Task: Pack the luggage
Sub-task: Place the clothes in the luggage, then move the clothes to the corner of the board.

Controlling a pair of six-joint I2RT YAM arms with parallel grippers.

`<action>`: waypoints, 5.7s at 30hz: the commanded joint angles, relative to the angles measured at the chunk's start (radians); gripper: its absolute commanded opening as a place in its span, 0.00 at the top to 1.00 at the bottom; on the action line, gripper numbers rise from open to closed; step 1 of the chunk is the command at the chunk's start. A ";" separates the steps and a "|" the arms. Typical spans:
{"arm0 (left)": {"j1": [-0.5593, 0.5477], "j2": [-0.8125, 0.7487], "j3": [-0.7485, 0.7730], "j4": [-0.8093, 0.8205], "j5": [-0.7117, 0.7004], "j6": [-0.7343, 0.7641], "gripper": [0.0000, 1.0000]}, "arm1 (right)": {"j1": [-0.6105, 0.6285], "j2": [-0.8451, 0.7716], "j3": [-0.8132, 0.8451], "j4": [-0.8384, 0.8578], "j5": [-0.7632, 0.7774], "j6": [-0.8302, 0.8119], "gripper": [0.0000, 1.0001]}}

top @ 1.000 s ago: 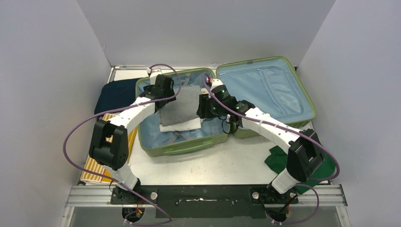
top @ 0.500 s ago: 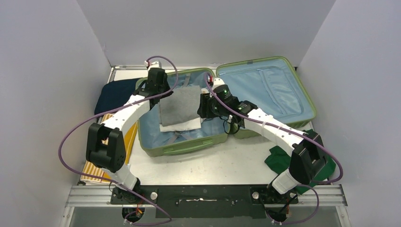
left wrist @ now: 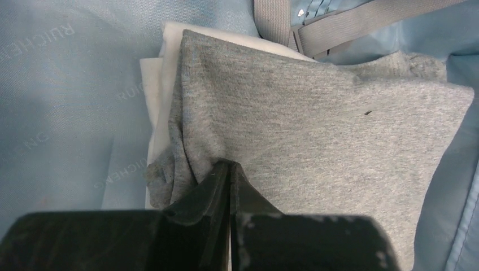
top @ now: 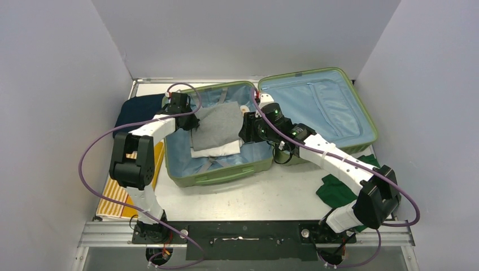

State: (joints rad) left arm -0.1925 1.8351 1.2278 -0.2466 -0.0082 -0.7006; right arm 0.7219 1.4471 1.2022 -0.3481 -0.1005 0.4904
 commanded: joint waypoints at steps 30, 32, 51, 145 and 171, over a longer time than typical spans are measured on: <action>0.027 -0.236 -0.059 -0.140 -0.168 0.085 0.88 | 0.027 -0.235 -0.063 -0.019 0.060 0.017 0.48; 0.024 -0.331 -0.066 -0.145 -0.194 0.101 0.73 | 0.028 -0.261 -0.056 -0.047 0.082 -0.003 0.45; -0.039 -0.927 -0.439 0.067 -0.081 0.263 0.18 | -0.188 -0.505 -0.199 -0.461 0.608 0.216 0.20; -0.218 -1.009 -0.461 -0.045 -0.205 0.230 0.20 | 0.583 0.212 0.020 -0.521 0.578 1.102 0.32; -1.260 -0.592 -0.398 -0.095 -0.606 -0.516 0.07 | 0.562 -0.627 -0.204 -0.512 0.978 0.542 0.21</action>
State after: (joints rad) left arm -1.4292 1.1328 0.7921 -0.4957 -0.5495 -1.0576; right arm 1.2881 0.8478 0.9985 -0.9791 0.7628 1.1015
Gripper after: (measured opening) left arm 0.911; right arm 0.793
